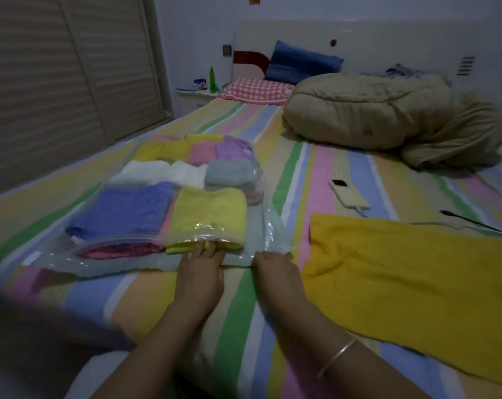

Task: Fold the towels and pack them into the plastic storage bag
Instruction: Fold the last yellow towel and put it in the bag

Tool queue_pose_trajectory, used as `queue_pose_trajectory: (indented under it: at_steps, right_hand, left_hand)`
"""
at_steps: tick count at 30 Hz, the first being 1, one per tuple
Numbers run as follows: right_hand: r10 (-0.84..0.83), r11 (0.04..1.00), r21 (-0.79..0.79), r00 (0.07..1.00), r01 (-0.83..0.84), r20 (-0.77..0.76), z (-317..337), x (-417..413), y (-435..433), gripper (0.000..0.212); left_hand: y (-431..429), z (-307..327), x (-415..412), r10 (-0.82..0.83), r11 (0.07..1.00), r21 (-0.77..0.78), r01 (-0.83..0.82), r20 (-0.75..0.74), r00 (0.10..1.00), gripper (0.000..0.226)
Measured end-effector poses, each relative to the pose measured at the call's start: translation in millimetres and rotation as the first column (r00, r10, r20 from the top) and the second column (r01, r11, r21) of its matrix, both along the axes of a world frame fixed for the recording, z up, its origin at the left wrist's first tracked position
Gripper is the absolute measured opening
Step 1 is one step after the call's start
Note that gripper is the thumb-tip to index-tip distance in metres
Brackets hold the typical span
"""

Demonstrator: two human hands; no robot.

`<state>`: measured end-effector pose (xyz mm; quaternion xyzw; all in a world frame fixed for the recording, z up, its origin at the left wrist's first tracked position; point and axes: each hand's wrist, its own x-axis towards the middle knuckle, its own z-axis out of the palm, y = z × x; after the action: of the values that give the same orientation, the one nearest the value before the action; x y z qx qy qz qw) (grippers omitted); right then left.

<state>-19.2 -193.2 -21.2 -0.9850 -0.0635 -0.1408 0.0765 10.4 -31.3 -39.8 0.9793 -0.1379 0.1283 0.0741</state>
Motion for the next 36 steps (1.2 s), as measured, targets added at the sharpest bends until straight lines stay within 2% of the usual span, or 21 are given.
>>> queue_pose_trajectory:
  at_steps: [1,4,7,9,12,14,16,19,21,24,27,29,32,33,36]
  right_hand:
    - [0.037,0.997,0.071,0.999,-0.036,-0.009,-3,-10,-7,0.007]
    - [0.148,0.952,0.262,0.988,-0.156,0.049,-4,-51,-34,0.025]
    - [0.105,0.95,0.283,0.988,-0.134,0.113,-1,-91,-75,0.029]
    - [0.046,0.957,0.278,0.99,-0.082,0.133,5,-120,-110,0.035]
    - [-0.021,0.985,0.169,0.999,0.016,0.033,6,-162,-166,0.05]
    - [-0.132,0.988,0.071,0.99,0.135,-0.047,1,-186,-200,0.059]
    - [-0.277,0.961,-0.007,0.961,0.277,-0.012,-3,-203,-230,0.054]
    - [-0.47,0.868,-0.147,0.88,0.475,0.069,-2,-222,-278,0.046]
    - [-0.565,0.778,-0.252,0.816,0.576,0.122,2,-237,-311,0.036]
    - [-0.734,0.608,-0.296,0.664,0.737,0.145,16,-268,-352,0.02]
    - [-0.886,0.44,-0.266,0.463,0.858,0.03,22,-299,-395,0.027]
    - [-0.93,0.368,-0.091,0.368,0.925,-0.018,21,-314,-418,0.039]
    - [-0.92,0.329,0.171,0.356,0.929,-0.165,16,-322,-443,0.051]
    - [-0.902,0.324,0.207,0.367,0.923,-0.227,15,-320,-451,0.053]
    - [-0.851,0.336,0.173,0.377,0.926,-0.366,15,-305,-464,0.051]
  left_hand:
    - [-5,-2,-9,0.044,0.999,0.024,-0.043,-0.029,0.999,0.047]
    - [-30,-4,-48,0.09,0.995,-0.047,-0.093,-0.055,0.994,0.052]
    - [-75,3,-88,-0.073,0.922,-0.373,0.105,0.099,0.992,0.038]
    - [-111,13,-111,-0.215,0.849,-0.459,0.26,0.147,0.965,0.035]
    - [-150,16,-128,-0.417,0.835,-0.328,0.442,0.148,0.897,0.049]
    - [-161,9,-124,-0.423,0.878,-0.2,0.434,0.096,0.901,0.05]
    - [-164,5,-113,-0.375,0.915,-0.127,0.382,0.08,0.924,0.044]
    - [-168,9,-105,-0.315,0.949,0.014,0.316,0.093,0.944,0.027]
    - [-173,14,-109,-0.29,0.956,0.092,0.28,0.124,0.949,0.025]
    - [-191,19,-125,-0.288,0.956,0.125,0.267,0.195,0.938,0.023]
    - [-213,20,-138,-0.363,0.929,0.151,0.338,0.183,0.914,0.024]
    - [-217,15,-136,-0.371,0.926,0.144,0.35,0.161,0.915,0.035]
    - [-215,7,-126,-0.339,0.932,0.158,0.326,0.067,0.938,0.051]
    - [-214,5,-124,-0.33,0.932,0.171,0.32,0.034,0.943,0.054]
    - [-212,4,-123,-0.326,0.929,0.18,0.325,-0.025,0.945,0.059]
